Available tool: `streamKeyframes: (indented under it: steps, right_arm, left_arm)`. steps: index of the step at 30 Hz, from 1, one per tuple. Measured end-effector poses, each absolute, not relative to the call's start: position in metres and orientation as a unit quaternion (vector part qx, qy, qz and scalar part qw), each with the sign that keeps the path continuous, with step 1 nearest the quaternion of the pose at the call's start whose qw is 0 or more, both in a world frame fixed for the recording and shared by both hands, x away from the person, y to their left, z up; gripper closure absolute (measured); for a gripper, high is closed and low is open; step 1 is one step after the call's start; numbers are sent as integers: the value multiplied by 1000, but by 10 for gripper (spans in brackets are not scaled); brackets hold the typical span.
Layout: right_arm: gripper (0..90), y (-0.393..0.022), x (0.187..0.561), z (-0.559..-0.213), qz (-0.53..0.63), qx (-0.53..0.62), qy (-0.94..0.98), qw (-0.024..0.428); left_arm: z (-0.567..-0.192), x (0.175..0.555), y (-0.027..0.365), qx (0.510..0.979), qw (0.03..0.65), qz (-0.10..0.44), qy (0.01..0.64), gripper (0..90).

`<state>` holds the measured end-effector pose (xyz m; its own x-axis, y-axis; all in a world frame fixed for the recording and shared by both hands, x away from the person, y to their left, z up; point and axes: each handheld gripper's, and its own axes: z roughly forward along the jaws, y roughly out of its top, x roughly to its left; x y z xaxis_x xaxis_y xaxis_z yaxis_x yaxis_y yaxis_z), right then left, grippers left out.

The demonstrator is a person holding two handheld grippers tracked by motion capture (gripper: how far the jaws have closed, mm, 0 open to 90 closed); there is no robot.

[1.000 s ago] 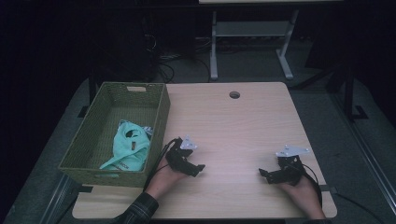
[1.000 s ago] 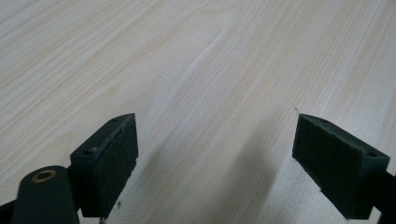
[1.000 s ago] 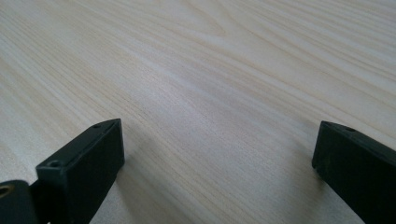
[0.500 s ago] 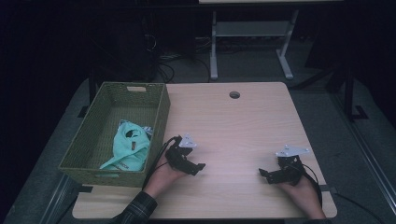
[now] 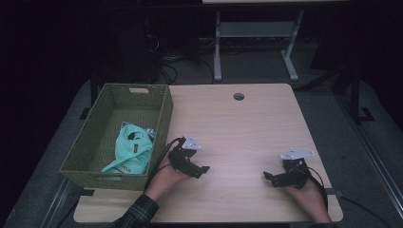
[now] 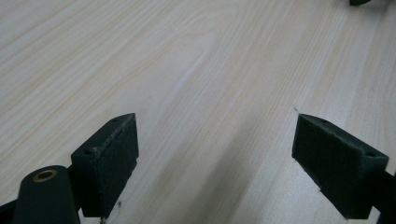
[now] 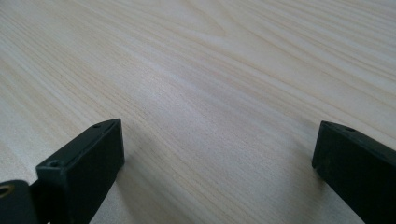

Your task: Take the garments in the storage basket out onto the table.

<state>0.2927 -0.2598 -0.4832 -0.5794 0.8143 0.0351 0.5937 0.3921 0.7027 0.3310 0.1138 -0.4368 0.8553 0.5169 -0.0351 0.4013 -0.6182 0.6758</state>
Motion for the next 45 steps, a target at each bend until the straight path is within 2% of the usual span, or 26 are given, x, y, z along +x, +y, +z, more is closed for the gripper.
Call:
streamKeyframes:
  steps: [45]
  right_arm:
    - [20, -260, 293, -483, 345, 430, 819, 160]
  left_arm:
    - [-398, 333, 118, 887, 385, 79, 243, 142]
